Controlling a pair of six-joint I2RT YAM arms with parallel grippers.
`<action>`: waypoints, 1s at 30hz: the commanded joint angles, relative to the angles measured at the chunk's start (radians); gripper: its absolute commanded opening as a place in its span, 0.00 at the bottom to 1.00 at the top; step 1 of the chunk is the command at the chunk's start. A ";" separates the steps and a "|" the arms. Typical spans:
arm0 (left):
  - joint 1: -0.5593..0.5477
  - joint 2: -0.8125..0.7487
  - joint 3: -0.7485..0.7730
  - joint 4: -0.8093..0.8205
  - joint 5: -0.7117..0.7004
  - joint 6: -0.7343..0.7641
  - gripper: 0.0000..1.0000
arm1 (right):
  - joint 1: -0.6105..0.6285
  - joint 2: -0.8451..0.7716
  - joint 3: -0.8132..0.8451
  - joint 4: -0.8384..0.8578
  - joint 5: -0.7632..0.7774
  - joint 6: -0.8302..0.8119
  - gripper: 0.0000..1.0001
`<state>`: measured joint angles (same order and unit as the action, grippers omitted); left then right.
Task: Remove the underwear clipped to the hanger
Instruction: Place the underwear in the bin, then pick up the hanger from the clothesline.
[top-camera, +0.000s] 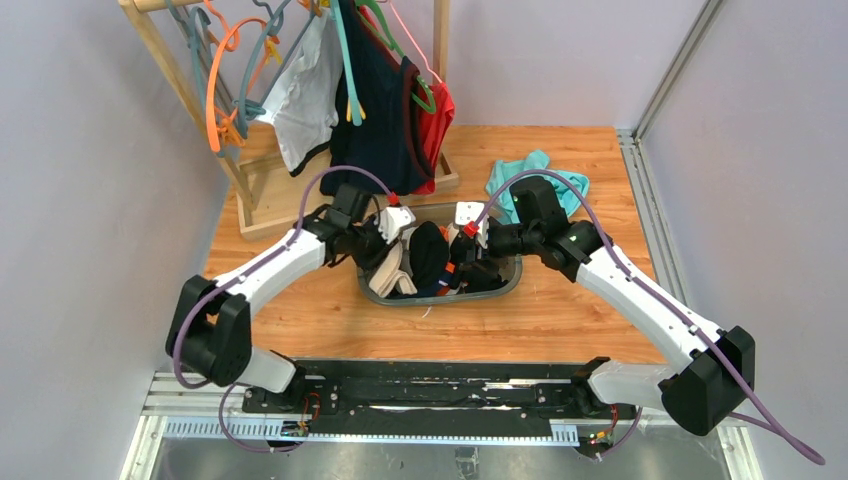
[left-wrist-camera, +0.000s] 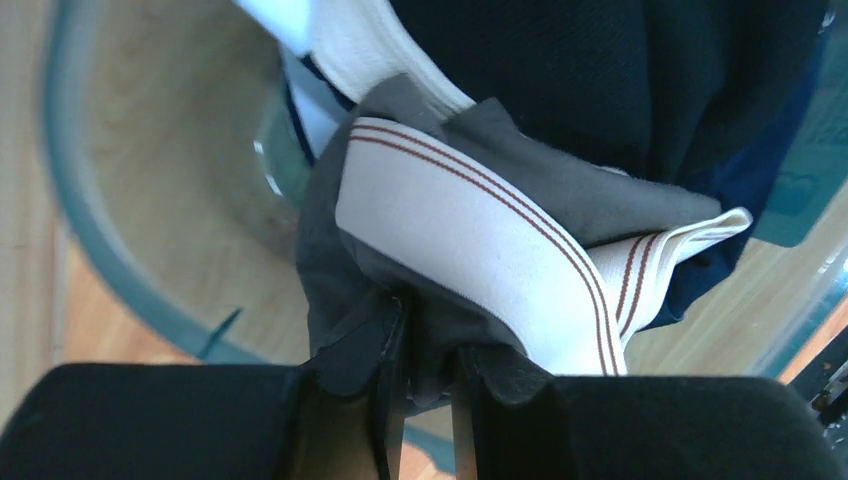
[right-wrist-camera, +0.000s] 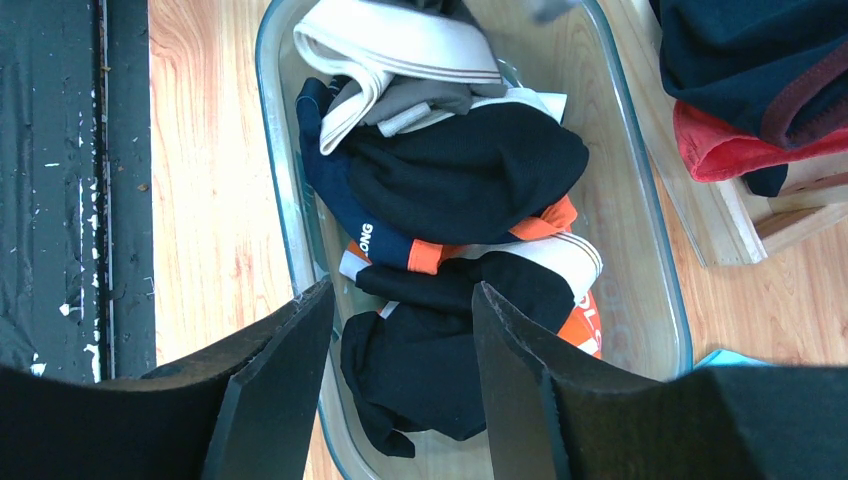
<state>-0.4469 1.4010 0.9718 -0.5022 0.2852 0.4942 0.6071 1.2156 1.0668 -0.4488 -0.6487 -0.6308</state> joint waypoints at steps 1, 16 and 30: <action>-0.042 0.055 -0.021 0.034 -0.040 0.078 0.30 | 0.020 -0.003 -0.005 -0.015 0.006 -0.014 0.54; -0.053 -0.235 0.165 -0.148 -0.279 0.079 0.74 | 0.019 -0.008 -0.008 -0.015 0.008 -0.021 0.54; 0.023 -0.306 0.621 -0.302 -0.607 0.011 0.83 | 0.020 -0.020 -0.005 -0.015 -0.006 -0.013 0.54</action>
<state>-0.4805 1.0847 1.4437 -0.7734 -0.2295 0.5289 0.6071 1.2156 1.0668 -0.4500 -0.6445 -0.6361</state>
